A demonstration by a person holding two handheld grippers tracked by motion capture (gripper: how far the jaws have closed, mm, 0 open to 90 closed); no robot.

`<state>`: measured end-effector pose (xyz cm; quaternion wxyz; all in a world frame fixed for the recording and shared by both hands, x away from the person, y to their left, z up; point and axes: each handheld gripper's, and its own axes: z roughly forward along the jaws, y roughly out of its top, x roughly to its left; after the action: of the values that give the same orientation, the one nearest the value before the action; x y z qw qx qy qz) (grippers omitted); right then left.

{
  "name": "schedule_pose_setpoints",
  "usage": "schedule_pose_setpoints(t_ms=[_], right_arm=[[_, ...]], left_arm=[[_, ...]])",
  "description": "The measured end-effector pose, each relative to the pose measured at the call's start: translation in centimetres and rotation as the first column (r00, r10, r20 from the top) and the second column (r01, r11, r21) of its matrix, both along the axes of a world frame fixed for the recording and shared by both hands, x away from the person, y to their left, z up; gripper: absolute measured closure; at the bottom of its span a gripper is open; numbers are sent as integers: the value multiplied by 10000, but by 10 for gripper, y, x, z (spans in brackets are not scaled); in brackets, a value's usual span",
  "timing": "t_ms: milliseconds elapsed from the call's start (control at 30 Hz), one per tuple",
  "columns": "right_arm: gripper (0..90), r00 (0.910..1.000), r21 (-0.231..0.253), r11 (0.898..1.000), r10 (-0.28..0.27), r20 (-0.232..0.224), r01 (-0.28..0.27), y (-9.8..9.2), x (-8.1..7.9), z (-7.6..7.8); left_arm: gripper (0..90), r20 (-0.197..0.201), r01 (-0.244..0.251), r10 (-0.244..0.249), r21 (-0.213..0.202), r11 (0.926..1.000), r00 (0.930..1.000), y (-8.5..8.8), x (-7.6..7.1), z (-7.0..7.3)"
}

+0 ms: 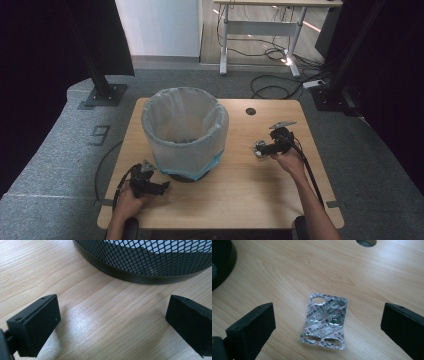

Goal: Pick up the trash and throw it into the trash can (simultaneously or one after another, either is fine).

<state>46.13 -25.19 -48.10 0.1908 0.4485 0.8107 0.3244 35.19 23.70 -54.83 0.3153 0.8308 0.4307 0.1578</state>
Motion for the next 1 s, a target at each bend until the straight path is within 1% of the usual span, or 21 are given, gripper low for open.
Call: schedule_pose_setpoints(t_ms=[33,67,100,133,167,200,267,300,333,367,467,633,667,767,800,867,933,1000], right_arm=[[0,10000,25,10000,-22,-37,22,0,0,-3],[0,10000,25,10000,-22,-37,22,0,0,-3],[0,9999,19,9999,-138,-68,138,0,-1,-8],[0,9999,19,9999,-138,-68,138,0,-1,-8],[0,9998,39,9998,-179,-96,180,-1,-2,-13],[0,9998,39,9998,-179,-96,180,-1,-2,-13],[0,9996,54,9997,-240,-162,241,-2,-2,-18],[0,9993,21,9995,-313,-203,313,-2,-2,-23],[0,9993,21,9995,-313,-203,313,-2,-2,-23],[0,9991,-6,9994,-342,-238,342,-3,-2,-28],[0,9988,9,9993,-386,-301,387,-2,-2,-32],[0,9981,-152,9988,-473,-398,467,0,-1,-43],[0,9980,-247,9986,-483,-398,474,2,-1,-46],[2,9976,-280,9984,-500,-471,487,3,0,-49],[14,9975,-358,9980,-533,-454,517,4,0,-52],[23,9974,-399,9977,-574,-432,557,5,1,-54],[52,9969,-407,9973,-637,-454,618,5,1,-56],[116,9966,-294,9974,-679,-464,665,5,1,-58]], left_arm=[[0,2,-2,2,-2,10000,10000,0,0,0],[0,1,-1,1,1,10000,10000,0,0,0],[0,2,-2,2,-2,10000,10000,0,0,0],[0,2,-2,2,-2,10000,10000,0,0,0],[0,2,1,-1,3,10000,10000,0,0,0],[0,2,1,-1,3,10000,10000,0,0,0],[0,0,0,0,-1,10000,10000,0,0,0],[0,1,0,0,1,10000,10000,0,0,0],[0,1,-2,2,0,10000,10000,0,0,0],[0,0,-1,1,-1,10000,10000,0,0,0],[0,2,-1,1,0,10000,10000,0,0,0],[0,2,-4,4,-5,10000,10000,0,0,0],[0,3,-4,4,-5,10000,10000,0,0,0],[0,3,-5,5,-5,10000,10000,0,0,0],[0,2,-4,4,-3,10000,10000,0,0,0],[0,1,-4,4,-3,10000,10000,0,0,0],[0,2,-4,4,-5,10000,10000,0,0,0],[0,2,-5,5,-4,10000,10000,0,0,0]])
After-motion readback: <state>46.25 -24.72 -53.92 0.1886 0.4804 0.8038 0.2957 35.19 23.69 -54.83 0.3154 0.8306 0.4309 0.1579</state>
